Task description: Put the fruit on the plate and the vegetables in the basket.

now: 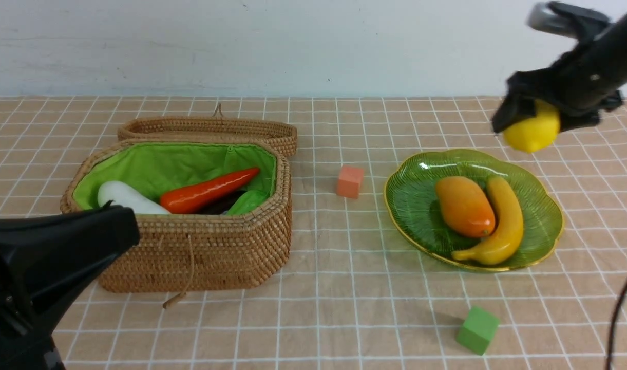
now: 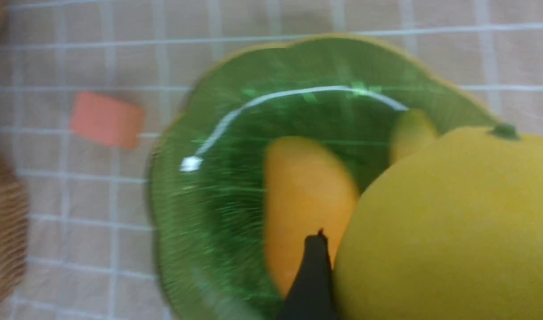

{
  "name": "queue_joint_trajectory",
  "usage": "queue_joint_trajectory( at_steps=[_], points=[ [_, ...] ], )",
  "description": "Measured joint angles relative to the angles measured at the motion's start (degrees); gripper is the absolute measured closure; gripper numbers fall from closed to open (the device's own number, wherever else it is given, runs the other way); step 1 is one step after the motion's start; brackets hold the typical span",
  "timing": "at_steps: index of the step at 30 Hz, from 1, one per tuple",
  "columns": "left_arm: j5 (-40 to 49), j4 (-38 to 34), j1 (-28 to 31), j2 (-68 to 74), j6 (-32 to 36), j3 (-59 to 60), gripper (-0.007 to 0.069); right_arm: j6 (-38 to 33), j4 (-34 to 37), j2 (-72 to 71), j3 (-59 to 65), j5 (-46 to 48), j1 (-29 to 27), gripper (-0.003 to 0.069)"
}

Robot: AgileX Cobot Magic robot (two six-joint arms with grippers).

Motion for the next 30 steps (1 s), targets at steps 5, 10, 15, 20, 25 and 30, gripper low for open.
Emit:
queue_joint_trajectory(
  at_steps=[5, 10, 15, 20, 25, 30],
  points=[
    [0.0, 0.0, 0.0, 0.0, 0.2, 0.0, 0.0621, 0.0, -5.4, 5.5, 0.5, -1.3, 9.8, 0.0064],
    [0.0, 0.1, 0.0, 0.0, 0.2, 0.0, 0.0621, 4.5, -12.2, 8.3, 0.7, -2.3, 12.9, 0.0043],
    [0.0, 0.2, 0.0, 0.0, 0.2, 0.0, 0.0620, 6.5, -13.6, 8.0, 0.7, -2.3, 13.2, -0.0020],
    [0.5, 1.4, 0.0, 0.0, 0.2, 0.0, 0.0617, 7.8, -14.1, 5.2, 0.7, 0.2, 13.2, -0.0001],
    [2.7, 3.9, 0.0, 0.0, 0.2, 0.0, 0.0613, 7.9, -14.6, -2.5, 0.7, 5.2, 13.2, 0.0120],
    [3.9, 4.3, 0.0, -4.4, 0.2, 2.2, 0.0613, 8.1, -16.2, -16.0, 6.6, 8.6, 13.1, 0.0393]
  ],
)
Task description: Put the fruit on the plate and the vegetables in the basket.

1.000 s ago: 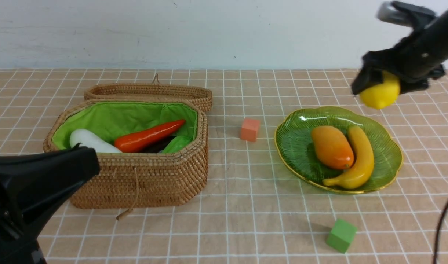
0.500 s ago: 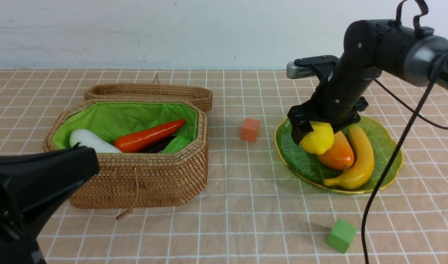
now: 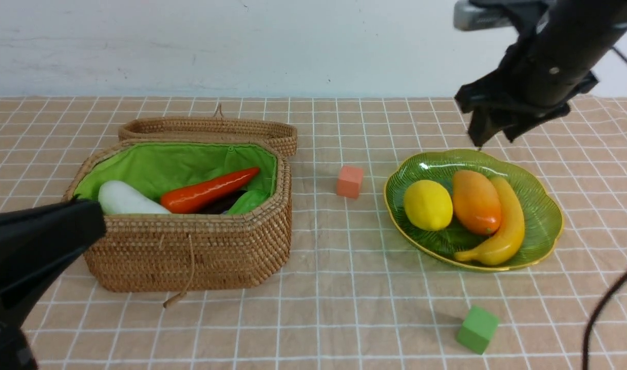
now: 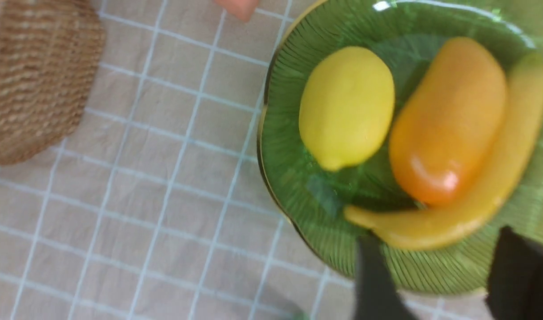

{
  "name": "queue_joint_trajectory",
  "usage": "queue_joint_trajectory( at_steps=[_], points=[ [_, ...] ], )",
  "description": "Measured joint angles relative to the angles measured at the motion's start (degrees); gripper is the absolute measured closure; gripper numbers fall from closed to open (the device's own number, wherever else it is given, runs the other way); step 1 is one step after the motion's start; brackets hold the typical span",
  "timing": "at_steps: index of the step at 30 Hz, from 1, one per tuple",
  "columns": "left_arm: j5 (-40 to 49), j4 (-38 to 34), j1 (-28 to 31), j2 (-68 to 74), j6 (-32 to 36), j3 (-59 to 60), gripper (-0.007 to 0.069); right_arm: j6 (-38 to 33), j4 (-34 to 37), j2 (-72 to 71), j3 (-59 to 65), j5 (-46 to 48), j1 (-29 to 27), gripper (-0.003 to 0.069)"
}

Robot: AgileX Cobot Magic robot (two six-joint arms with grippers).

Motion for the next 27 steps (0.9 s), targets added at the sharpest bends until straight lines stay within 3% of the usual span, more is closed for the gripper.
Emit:
queue_joint_trajectory(
  at_steps=[2, 3, 4, 6, 12, 18, 27],
  points=[
    [-1.5, 0.2, 0.0, -5.0, -0.5, 3.8, 0.0613, 0.6, -0.2, -6.5, 5.9, 0.2, 0.0, 0.0499],
    [-1.8, 0.2, 0.0, -6.1, -0.5, 4.2, 0.0613, 0.8, -0.2, -8.5, 7.9, 0.2, 0.0, 0.0518],
    [-3.7, 0.8, 0.0, -12.6, -1.2, 10.0, 0.0610, 3.2, -0.2, -17.6, 17.8, 0.6, 0.0, 0.0608],
    [-4.1, 2.2, 0.0, -15.9, -1.5, 12.9, 0.0610, 4.6, -0.2, -22.6, 23.3, 0.5, 0.0, 0.0637],
    [-4.5, 8.0, 0.0, -21.3, -1.5, 17.8, 0.0609, 12.2, -0.2, -43.9, 45.2, -4.8, 0.0, 0.0650],
    [-4.6, 8.9, 0.0, -21.3, -1.5, 18.0, 0.0604, 16.1, -0.7, -60.6, 60.5, -11.9, 0.0, 0.0650],
    [-4.8, 9.0, 0.0, -21.3, -1.5, 18.0, 0.0592, 22.3, -1.3, -77.9, 78.2, -40.0, 0.0, 0.0634]
  ],
)
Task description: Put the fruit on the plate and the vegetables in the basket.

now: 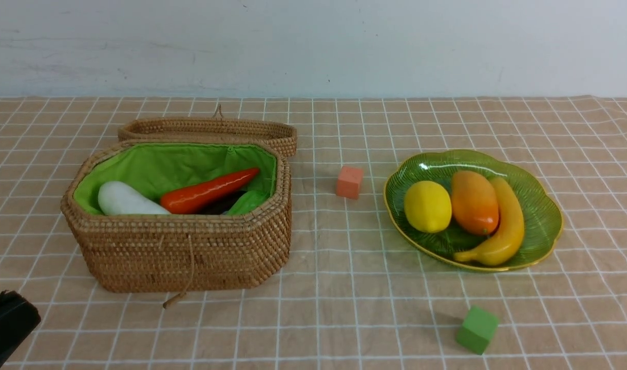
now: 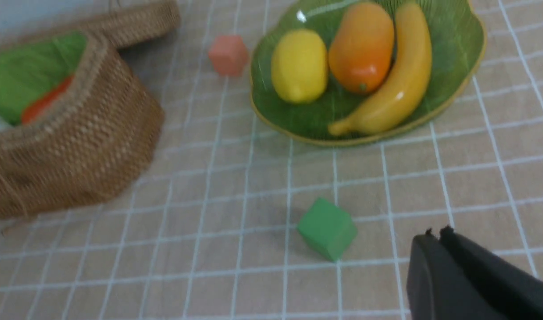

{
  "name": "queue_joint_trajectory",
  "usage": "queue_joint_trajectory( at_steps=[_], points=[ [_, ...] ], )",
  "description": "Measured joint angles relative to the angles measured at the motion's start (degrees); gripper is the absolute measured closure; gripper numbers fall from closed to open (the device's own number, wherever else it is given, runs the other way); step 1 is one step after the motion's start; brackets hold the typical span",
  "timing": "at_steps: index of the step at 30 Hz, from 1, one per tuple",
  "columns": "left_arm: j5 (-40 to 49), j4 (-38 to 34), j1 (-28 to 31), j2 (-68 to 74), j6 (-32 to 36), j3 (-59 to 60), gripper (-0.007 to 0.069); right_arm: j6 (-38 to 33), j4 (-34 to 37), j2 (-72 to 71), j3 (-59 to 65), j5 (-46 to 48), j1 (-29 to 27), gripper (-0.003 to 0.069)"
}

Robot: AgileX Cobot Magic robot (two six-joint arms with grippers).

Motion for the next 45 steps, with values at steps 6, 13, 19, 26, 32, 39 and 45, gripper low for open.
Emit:
queue_joint_trajectory(
  at_steps=[6, 13, 19, 26, 32, 39, 45],
  points=[
    [0.0, 0.1, 0.0, 0.0, 0.0, 0.0, 0.0586, 0.7, 0.0, -0.4, 4.4, -5.0, 0.0, 0.0624],
    [-0.2, 0.1, 0.0, 0.0, 0.0, 0.0, 0.0582, 0.7, -8.1, -1.8, 9.2, -7.0, -0.8, 0.0663],
    [0.1, 0.1, 0.0, 0.0, 0.0, 0.0, 0.0574, 0.7, -13.7, -13.8, 21.7, -12.4, -12.1, 0.0676],
    [1.2, 0.1, -0.1, 0.0, -0.1, 0.0, 0.0566, -1.2, -13.7, -20.5, 24.6, -9.0, -15.4, 0.0678],
    [3.2, 0.1, -0.1, 0.0, -0.1, 0.0, 0.0559, -2.1, -13.0, -20.5, 24.6, -9.0, -15.4, 0.0678],
    [4.2, 0.1, -0.1, 0.0, -0.1, 0.0, 0.0554, -2.2, -12.8, -20.5, 24.6, -9.0, -15.4, 0.0675],
    [4.8, 0.1, -0.1, 0.0, -0.1, 0.0, 0.0549, -2.2, -12.6, -20.5, 24.6, -9.0, -15.4, 0.0673]
  ],
)
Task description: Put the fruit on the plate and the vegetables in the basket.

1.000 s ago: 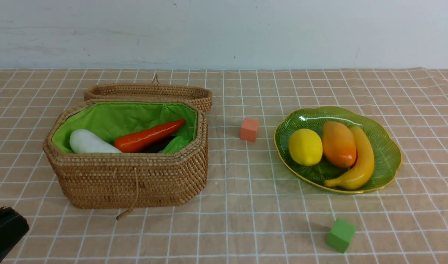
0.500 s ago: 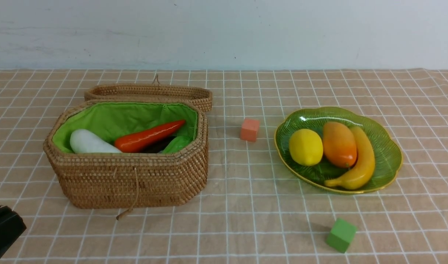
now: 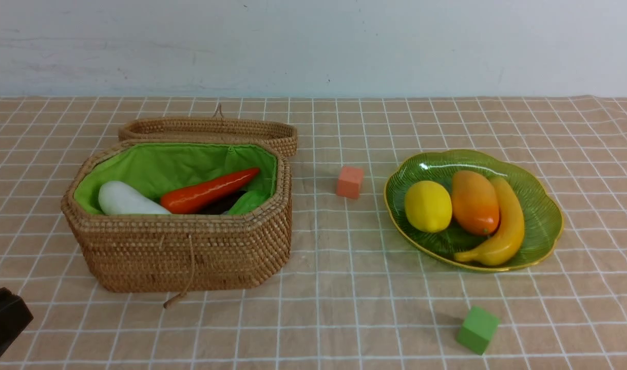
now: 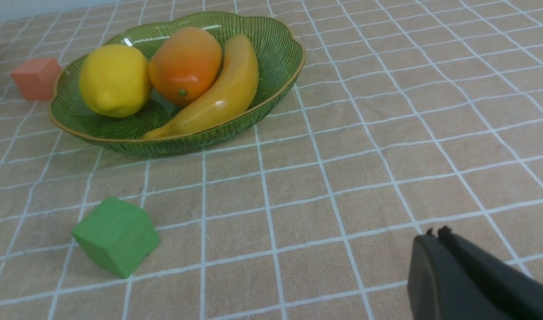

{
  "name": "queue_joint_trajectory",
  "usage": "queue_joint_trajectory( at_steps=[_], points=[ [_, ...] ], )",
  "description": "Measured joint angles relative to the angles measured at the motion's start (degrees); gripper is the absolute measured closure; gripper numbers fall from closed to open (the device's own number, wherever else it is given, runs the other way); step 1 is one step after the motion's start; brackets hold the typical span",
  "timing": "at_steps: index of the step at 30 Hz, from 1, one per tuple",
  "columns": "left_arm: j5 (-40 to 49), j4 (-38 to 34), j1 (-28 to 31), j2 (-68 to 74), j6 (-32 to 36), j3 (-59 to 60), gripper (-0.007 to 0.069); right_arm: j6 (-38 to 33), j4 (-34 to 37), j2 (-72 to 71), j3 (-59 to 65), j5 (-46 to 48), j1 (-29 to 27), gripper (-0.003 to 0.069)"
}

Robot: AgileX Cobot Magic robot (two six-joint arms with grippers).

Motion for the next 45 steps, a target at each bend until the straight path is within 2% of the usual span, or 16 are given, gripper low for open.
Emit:
queue_joint_trajectory(
  at_steps=[12, 16, 18, 20, 22, 23, 24, 27, 28, 29, 33, 36, 39, 45],
  points=[
    [1.6, -0.5, 1.4, 0.0, 0.0, 0.0, 0.0536, 0.0, 0.0, 0.0, 0.0, 0.0, 0.0, 0.0668],
    [-4.4, -6.7, 10.4, 0.0, 1.6, 0.0, 0.0557, 0.0, 0.2, 0.0, 0.0, 0.0, 0.0, 0.0666],
    [-9.1, -11.9, 16.8, -0.1, 7.1, 0.0, 0.0582, 0.0, 0.2, 0.0, 0.0, 0.1, 0.0, 0.0666],
    [-11.1, -16.2, 20.2, -0.3, 12.2, 0.0, 0.0599, 0.0, 0.2, 0.0, 0.0, 0.1, 0.0, 0.0666],
    [-12.2, -28.3, 28.9, -1.1, 23.1, 0.0, 0.0628, 0.0, 0.2, 0.0, 0.0, 0.1, 0.0, 0.0666],
    [-12.2, -31.8, 31.1, -1.5, 27.2, 0.1, 0.0636, 0.0, 0.2, 0.0, 0.0, 0.1, 0.0, 0.0666],
    [-12.7, -41.0, 36.8, -2.6, 36.0, 0.5, 0.0637, 0.0, 0.2, 0.0, 0.0, 0.1, 0.0, 0.0666],
    [-16.4, -55.0, 45.8, -6.0, 50.7, 3.0, 0.0637, 0.0, 0.2, 0.0, 0.0, 0.1, 0.0, 0.0662],
    [-16.8, -56.6, 46.3, -6.2, 52.4, 3.6, 0.0637, 0.0, 0.2, 0.0, 0.0, 0.1, 0.0, 0.0662],
    [-20.2, -61.8, 50.4, -7.0, 57.6, 6.8, 0.0637, 0.0, 0.2, 0.0, 0.0, 0.2, 0.0, 0.0662],
    [-24.0, -64.6, 54.6, -7.0, 58.2, 14.4, 0.0637, 0.0, 0.2, 0.0, 0.0, 0.2, 0.0, 0.0660],
    [-18.2, -64.3, 55.2, -7.0, 55.2, 16.5, 0.0637, 0.0, 0.2, 0.0, 0.0, 0.2, 0.0, 0.0658],
    [-6.5, -62.8, 55.4, -7.0, 50.4, 17.1, 0.0637, 0.0, 0.2, 0.0, 0.0, 0.2, 0.0, 0.0654],
    [-4.3, -62.5, 55.4, -7.0, 46.8, 17.1, 0.0637, 0.0, 0.2, 0.0, 0.0, 0.2, 0.0, 0.0652]
  ],
)
